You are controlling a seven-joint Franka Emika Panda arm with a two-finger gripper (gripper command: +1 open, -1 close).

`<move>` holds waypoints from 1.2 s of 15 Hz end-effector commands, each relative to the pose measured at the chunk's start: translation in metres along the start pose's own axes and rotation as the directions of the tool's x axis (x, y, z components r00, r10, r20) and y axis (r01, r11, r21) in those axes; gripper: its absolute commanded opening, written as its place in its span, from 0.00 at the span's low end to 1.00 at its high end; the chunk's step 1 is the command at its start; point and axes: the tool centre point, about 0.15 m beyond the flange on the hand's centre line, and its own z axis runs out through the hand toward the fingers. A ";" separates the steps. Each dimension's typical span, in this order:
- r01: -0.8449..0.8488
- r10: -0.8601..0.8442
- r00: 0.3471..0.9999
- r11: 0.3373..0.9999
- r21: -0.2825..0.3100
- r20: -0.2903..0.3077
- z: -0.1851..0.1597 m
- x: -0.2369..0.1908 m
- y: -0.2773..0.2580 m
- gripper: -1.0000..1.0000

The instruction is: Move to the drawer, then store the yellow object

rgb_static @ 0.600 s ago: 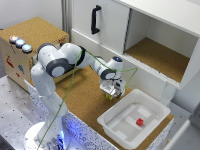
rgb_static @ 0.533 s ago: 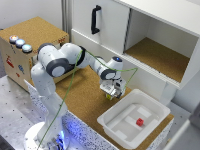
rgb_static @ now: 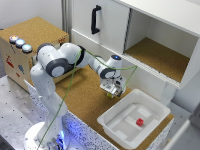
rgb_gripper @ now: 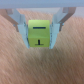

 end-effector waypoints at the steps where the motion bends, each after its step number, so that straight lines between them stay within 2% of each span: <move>1: 0.140 -0.132 0.971 0.990 0.027 -0.197 -0.091 0.034 -0.052 0.00; 3: 0.222 -0.201 0.952 0.972 0.072 -0.229 -0.113 0.044 -0.074 0.00; 4: 0.258 -0.233 0.941 0.963 0.075 -0.245 -0.122 0.048 -0.084 0.00; 6: 0.350 -0.306 0.917 0.925 0.148 -0.254 -0.139 0.057 -0.109 0.00; 11: 0.572 -0.508 0.818 0.768 0.287 -0.269 -0.168 0.068 -0.178 0.00; 13: 0.665 -0.601 0.747 0.681 0.306 -0.285 -0.177 0.069 -0.213 0.00; 18: 0.808 -0.772 0.575 0.486 0.333 -0.269 -0.176 0.062 -0.289 0.00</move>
